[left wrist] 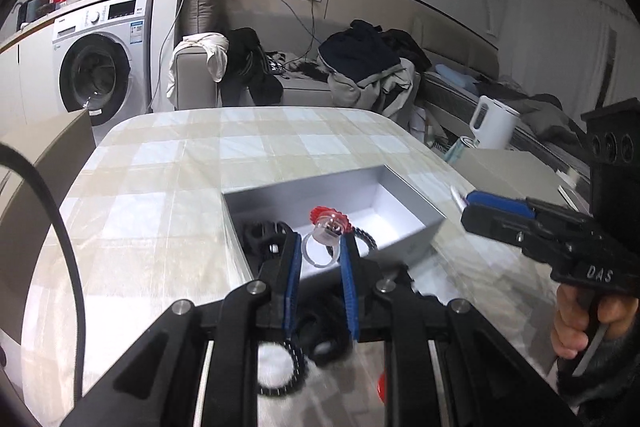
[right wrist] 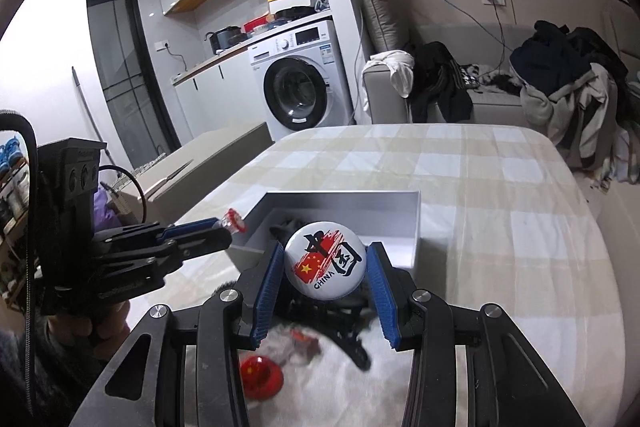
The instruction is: Organize jewelry
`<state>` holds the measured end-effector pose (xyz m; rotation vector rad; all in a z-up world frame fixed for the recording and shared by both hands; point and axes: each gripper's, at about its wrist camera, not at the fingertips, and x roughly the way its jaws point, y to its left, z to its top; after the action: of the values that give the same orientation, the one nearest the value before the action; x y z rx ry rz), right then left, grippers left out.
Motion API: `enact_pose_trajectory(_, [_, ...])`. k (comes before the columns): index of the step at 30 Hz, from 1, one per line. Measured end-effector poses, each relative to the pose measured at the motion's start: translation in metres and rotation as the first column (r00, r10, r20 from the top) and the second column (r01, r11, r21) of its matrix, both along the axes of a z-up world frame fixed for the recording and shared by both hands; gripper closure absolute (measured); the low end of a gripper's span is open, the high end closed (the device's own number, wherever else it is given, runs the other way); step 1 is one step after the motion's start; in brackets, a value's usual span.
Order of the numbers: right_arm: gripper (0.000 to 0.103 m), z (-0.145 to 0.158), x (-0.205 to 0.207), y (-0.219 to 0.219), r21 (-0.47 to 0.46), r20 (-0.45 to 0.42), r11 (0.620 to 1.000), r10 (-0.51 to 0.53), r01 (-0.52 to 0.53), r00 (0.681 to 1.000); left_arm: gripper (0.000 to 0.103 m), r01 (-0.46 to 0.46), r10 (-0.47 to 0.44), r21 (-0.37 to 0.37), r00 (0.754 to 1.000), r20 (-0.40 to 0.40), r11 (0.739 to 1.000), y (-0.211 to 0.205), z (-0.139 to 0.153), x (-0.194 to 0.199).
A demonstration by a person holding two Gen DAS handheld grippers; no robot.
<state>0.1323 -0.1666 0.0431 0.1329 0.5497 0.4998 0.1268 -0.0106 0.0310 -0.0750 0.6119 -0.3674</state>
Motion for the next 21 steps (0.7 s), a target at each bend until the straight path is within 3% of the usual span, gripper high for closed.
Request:
enact_pose_trajectory(11, [0.061, -0.016, 0.043, 0.007, -0.021, -0.064, 1.0, -0.005, 0.004, 0.998, 0.089, -0.031, 0.033, 0.038, 0.999, -0.039, 0.999, 0.001, -0.013, 0.023])
enact_pose_trajectory(21, [0.061, -0.028, 0.055, 0.016, -0.035, -0.133, 0.999, 0.011, -0.015, 0.991, 0.089, -0.037, 0.043, 0.076, 0.996, -0.075, 0.996, 0.007, -0.016, 0.024])
